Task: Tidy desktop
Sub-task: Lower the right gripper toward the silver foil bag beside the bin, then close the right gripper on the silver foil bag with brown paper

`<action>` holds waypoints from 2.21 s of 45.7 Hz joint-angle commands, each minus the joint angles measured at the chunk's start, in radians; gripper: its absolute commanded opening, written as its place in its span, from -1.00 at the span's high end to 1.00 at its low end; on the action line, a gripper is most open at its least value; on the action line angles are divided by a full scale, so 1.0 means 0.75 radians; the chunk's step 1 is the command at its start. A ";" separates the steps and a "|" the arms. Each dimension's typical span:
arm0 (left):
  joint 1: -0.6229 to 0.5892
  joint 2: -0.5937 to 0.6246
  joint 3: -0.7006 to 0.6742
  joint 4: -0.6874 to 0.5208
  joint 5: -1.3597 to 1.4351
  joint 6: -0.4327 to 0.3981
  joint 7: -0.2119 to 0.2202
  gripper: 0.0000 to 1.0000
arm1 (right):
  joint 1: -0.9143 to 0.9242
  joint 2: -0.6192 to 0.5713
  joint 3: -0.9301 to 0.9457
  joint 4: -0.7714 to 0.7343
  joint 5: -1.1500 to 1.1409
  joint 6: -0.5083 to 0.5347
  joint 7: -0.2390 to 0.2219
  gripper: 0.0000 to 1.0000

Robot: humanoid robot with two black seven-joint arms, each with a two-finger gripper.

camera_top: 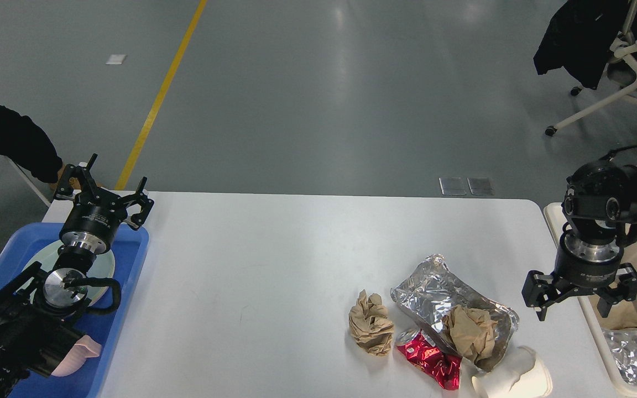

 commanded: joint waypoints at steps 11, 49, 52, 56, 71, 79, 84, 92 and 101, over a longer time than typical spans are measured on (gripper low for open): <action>0.000 0.000 0.000 0.000 0.000 0.000 0.000 -0.93 | -0.021 0.008 0.058 0.012 -0.004 -0.252 -0.001 -1.00; 0.000 0.000 0.000 0.000 0.000 0.000 0.000 -0.93 | -0.172 -0.033 0.287 0.107 0.284 -0.440 -0.001 -1.00; 0.000 0.000 0.000 0.000 -0.002 0.000 0.000 -0.93 | -0.172 -0.033 0.287 0.109 0.288 -0.414 -0.003 -1.00; 0.000 0.000 0.000 0.000 0.000 0.000 0.000 -0.93 | -0.176 -0.052 0.295 0.105 0.294 -0.408 -0.003 -1.00; 0.000 0.000 0.000 0.000 0.000 0.000 0.000 -0.93 | -0.231 -0.172 0.283 0.021 0.344 -0.520 -0.003 -1.00; 0.000 0.000 0.000 0.000 0.000 0.000 0.000 -0.93 | -0.313 -0.172 0.285 -0.024 0.340 -0.522 -0.003 -1.00; 0.000 0.000 0.000 0.000 0.000 0.000 0.000 -0.93 | -0.352 -0.172 0.289 -0.055 0.340 -0.539 -0.003 -1.00; 0.000 0.000 0.000 0.000 0.000 0.000 0.000 -0.93 | -0.401 -0.172 0.293 -0.104 0.340 -0.549 -0.001 -1.00; 0.000 0.000 0.000 0.000 0.000 0.000 0.000 -0.93 | -0.401 -0.170 0.297 -0.106 0.340 -0.549 -0.001 -1.00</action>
